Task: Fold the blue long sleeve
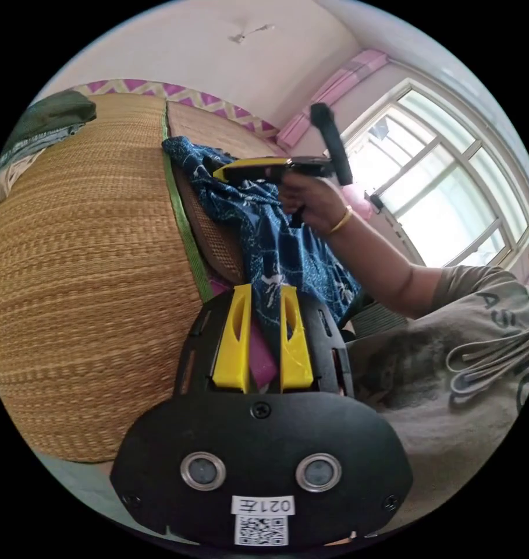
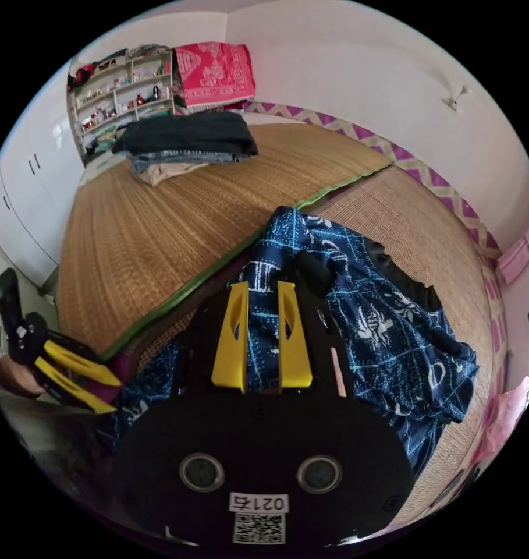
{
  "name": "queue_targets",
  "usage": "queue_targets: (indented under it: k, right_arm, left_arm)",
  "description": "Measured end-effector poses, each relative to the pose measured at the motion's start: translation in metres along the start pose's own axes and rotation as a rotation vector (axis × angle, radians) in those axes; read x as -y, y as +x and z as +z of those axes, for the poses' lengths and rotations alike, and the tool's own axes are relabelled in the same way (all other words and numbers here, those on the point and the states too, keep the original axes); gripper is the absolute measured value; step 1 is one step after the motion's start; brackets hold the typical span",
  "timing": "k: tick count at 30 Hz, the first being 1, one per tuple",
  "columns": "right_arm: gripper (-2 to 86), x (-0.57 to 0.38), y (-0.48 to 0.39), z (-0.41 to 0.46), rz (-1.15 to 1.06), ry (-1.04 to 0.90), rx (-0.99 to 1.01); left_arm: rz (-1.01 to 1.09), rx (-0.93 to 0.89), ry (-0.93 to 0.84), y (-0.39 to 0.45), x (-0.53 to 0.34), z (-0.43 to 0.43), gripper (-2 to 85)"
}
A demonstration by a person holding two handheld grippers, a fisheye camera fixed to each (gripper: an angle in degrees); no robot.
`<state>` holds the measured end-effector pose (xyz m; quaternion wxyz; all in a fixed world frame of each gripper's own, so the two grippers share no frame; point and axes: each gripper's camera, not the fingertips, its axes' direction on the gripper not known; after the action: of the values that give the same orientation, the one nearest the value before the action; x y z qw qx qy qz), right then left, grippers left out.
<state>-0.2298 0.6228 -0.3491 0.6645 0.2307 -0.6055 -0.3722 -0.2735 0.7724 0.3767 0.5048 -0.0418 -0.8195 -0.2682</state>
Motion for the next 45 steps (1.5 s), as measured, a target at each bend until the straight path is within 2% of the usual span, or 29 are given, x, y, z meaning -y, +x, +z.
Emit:
queue_targets:
  k: [3,6,9,11,12,13,14,15,18,22,27,29,31,34,37,41,43,45]
  right_arm:
    - [6.0,-0.023,0.037,-0.031,0.057,0.083,-0.024]
    - [0.5,-0.056,0.106,-0.039,0.147,0.106,-0.183]
    - [-0.7,-0.097,0.189,-0.024,0.255,0.093,-0.407]
    - [-0.9,-0.133,0.259,0.013,0.33,0.008,-0.556]
    - [-0.9,-0.142,0.278,0.029,0.355,-0.061,-0.557]
    - [-0.9,-0.163,0.314,0.068,0.381,-0.222,-0.51]
    - [-1.0,-0.186,0.333,0.088,0.378,-0.261,-0.428]
    - [-1.0,-0.194,0.334,0.081,0.371,-0.193,-0.432]
    - [-0.9,-0.21,0.348,0.07,0.437,-0.185,-0.413]
    - [-0.8,-0.216,0.367,0.044,0.446,0.058,-0.347]
    - [2.6,-0.176,0.425,0.089,0.28,0.025,-0.196]
    - [8.0,-0.157,0.458,0.125,0.175,-0.039,-0.043]
    - [9.7,-0.146,0.483,0.158,0.132,-0.13,0.112]
    - [10.4,-0.138,0.514,0.208,0.105,-0.252,0.2]
    - [10.1,-0.137,0.544,0.245,0.139,-0.297,0.273]
    - [8.9,-0.14,0.56,0.294,0.142,-0.339,0.358]
    - [6.8,-0.14,0.556,0.31,0.115,-0.359,0.375]
    - [2.3,-0.138,0.554,0.313,0.085,-0.348,0.405]
  left_arm:
    - [0.005,0.04,-0.047,0.008,0.0,0.016,7.8]
    - [0.003,0.024,-0.056,0.013,0.002,0.025,7.5]
    - [-0.009,0.004,-0.057,0.016,0.007,0.033,7.1]
    - [-0.014,0.005,-0.051,0.018,0.01,0.036,6.5]
    - [-0.013,0.014,-0.051,0.021,0.013,0.038,5.8]
    - [-0.01,0.028,-0.051,0.023,0.015,0.04,4.7]
    - [-0.011,0.038,-0.051,0.024,0.017,0.041,4.0]
    - [-0.01,0.06,-0.051,0.028,0.019,0.043,3.1]
    - [-0.012,0.07,-0.067,0.036,0.029,0.045,2.7]
    - [0.081,0.054,0.13,0.057,0.065,0.006,3.2]
    - [0.227,0.064,0.199,0.038,0.189,-0.003,7.6]
    - [0.259,0.031,0.19,0.019,0.247,0.011,8.6]
    - [0.304,0.047,0.136,-0.001,0.323,0.041,9.7]
    - [0.321,0.093,0.005,-0.026,0.414,0.1,11.4]
    - [0.296,0.136,-0.099,-0.048,0.485,0.159,12.3]
    - [0.311,0.133,-0.2,-0.052,0.539,0.22,12.3]
    - [0.317,0.2,-0.356,-0.052,0.556,0.262,10.0]
    - [0.351,0.29,-0.327,-0.045,0.561,0.263,2.3]
